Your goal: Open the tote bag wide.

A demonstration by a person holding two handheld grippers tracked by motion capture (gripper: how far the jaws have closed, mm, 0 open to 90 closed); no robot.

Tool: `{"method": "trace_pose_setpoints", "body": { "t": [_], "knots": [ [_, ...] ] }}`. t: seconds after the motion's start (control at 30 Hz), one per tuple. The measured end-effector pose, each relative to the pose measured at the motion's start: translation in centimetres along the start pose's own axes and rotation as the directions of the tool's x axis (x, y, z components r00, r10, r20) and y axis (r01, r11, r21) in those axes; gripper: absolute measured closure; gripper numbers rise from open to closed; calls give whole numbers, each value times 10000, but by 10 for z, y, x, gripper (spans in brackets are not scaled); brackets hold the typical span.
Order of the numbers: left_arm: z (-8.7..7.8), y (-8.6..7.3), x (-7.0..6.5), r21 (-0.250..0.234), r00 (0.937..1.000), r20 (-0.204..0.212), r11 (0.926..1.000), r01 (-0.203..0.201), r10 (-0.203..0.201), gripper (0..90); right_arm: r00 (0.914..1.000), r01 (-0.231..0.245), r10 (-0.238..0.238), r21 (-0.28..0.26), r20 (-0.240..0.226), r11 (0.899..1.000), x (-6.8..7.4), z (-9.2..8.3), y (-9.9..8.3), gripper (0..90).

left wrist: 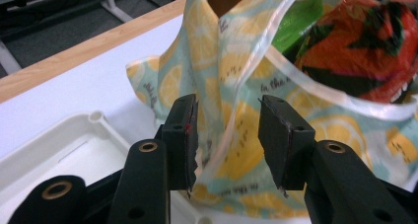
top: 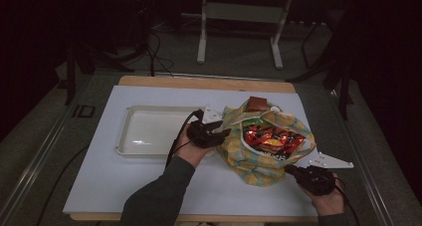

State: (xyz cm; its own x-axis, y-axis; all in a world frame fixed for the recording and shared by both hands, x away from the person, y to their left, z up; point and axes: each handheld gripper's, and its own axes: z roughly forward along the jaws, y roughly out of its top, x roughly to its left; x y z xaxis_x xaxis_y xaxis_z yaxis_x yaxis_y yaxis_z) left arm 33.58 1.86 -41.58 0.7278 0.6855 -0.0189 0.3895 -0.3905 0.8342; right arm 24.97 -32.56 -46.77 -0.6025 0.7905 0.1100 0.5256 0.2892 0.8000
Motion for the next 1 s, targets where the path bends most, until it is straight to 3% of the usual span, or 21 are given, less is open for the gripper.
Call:
{"method": "trace_pose_setpoints", "body": {
  "t": [0.23,0.27,0.37,0.5,0.77,0.93,1.0],
  "knots": [
    [19,7,-5,496,9988,-372,9983,-312,331,617,10000,30,-30,14,-48,10000,0,-1,-1,899],
    [21,8,-6,435,9987,-391,9985,-324,341,644,10000,59,-59,27,-41,10000,0,-1,-1,899],
    [17,11,-9,46,9980,-478,9991,-417,419,845,9999,121,-121,52,-26,9999,0,0,-1,899],
    [1,13,-15,-719,9983,-366,9963,-473,448,889,9999,129,-129,110,18,9999,0,0,-2,899],
    [-36,8,-19,-2181,9998,109,9759,-113,140,890,9999,114,-115,165,75,9998,1,3,-2,899],
    [-48,-5,-21,-2673,9970,605,9631,-305,484,890,9999,48,-51,186,117,9998,0,5,-2,899],
    [-52,-13,-22,-2971,9955,650,9537,-462,684,890,9999,7,-10,218,139,9998,-1,6,-2,899]
  ]
}}
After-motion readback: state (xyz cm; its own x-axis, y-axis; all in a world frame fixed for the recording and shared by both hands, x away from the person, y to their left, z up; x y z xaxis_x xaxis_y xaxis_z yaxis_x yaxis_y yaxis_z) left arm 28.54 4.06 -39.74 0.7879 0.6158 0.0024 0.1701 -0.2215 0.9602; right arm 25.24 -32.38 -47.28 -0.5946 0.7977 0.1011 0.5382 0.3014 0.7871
